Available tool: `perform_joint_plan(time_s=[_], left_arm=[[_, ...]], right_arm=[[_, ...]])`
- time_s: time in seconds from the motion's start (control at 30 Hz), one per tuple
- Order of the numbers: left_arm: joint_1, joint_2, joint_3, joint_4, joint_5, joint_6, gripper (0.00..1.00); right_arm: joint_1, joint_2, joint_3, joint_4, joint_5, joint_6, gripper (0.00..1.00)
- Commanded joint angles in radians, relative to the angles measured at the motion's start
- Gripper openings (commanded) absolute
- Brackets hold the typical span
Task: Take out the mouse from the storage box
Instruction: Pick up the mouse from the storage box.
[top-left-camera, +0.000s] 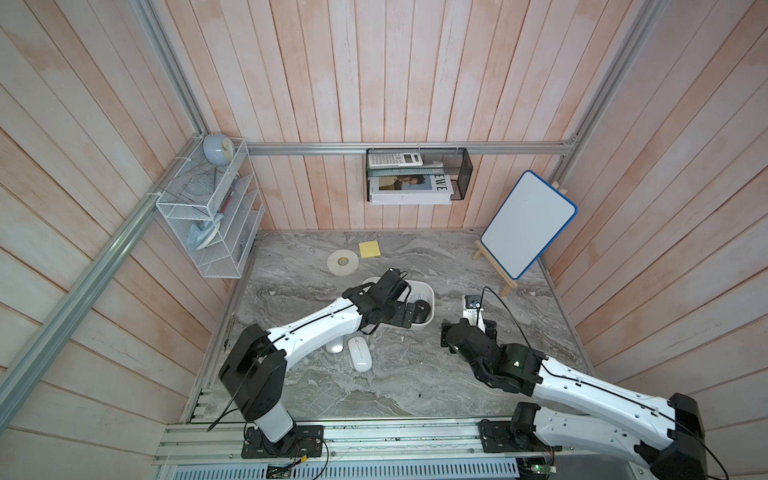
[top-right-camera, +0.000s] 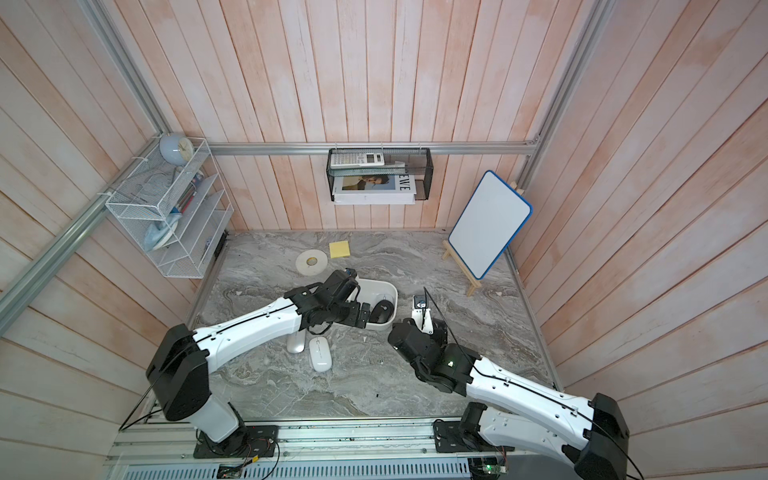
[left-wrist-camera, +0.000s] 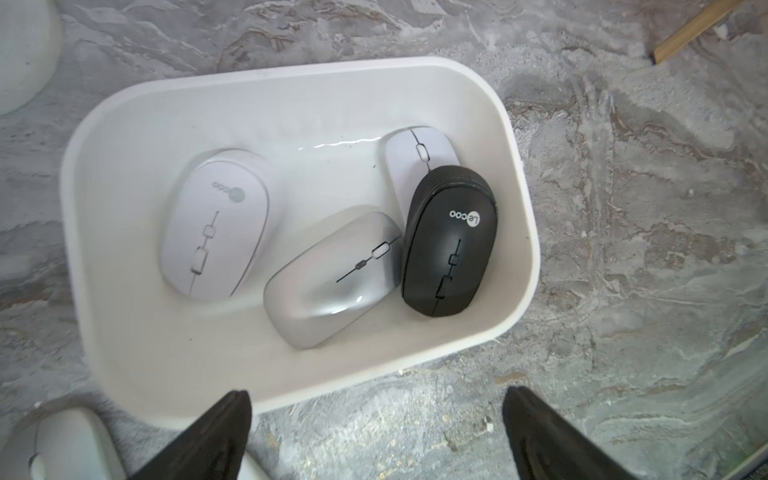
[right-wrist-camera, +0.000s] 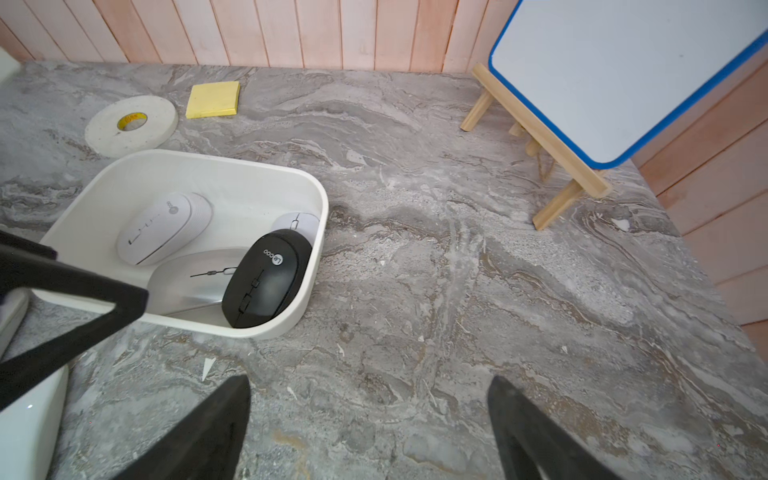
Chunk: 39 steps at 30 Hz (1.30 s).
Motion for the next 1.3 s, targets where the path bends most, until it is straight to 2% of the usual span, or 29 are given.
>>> perform_joint_plan(time_s=[0.0, 0.13, 0.33, 0.6, 0.87, 1.03, 1.27], left_arm=[[-0.009, 0.088, 0.100, -0.067, 0.052, 0.068, 1.00], [-0.009, 0.190, 0.191, -0.121, 0.054, 0.107, 1.00], [-0.009, 0.286, 0.290, -0.152, 0.067, 0.131, 1.00], [-0.016, 0.358, 0.359, -0.159, 0.081, 0.145, 1.00], [-0.017, 0.416, 0.410, -0.172, 0.048, 0.147, 0.97], [-0.018, 0.442, 0.426, -0.163, 0.120, 0.163, 0.99], [-0.016, 0.509, 0.468, -0.180, 0.051, 0.149, 0.98]], right_arm=[[-0.023, -0.082, -0.058, 0.013, 0.028, 0.000, 0.93], [-0.061, -0.154, -0.110, 0.018, -0.028, 0.000, 0.93], [-0.082, -0.177, -0.139, -0.002, -0.036, 0.003, 0.93], [-0.085, -0.185, -0.156, 0.008, -0.046, 0.006, 0.93], [-0.086, -0.205, -0.172, 0.031, -0.071, 0.029, 0.93], [-0.087, -0.184, -0.172, 0.033, -0.070, 0.033, 0.93], [-0.087, -0.139, -0.151, 0.030, -0.082, 0.034, 0.94]])
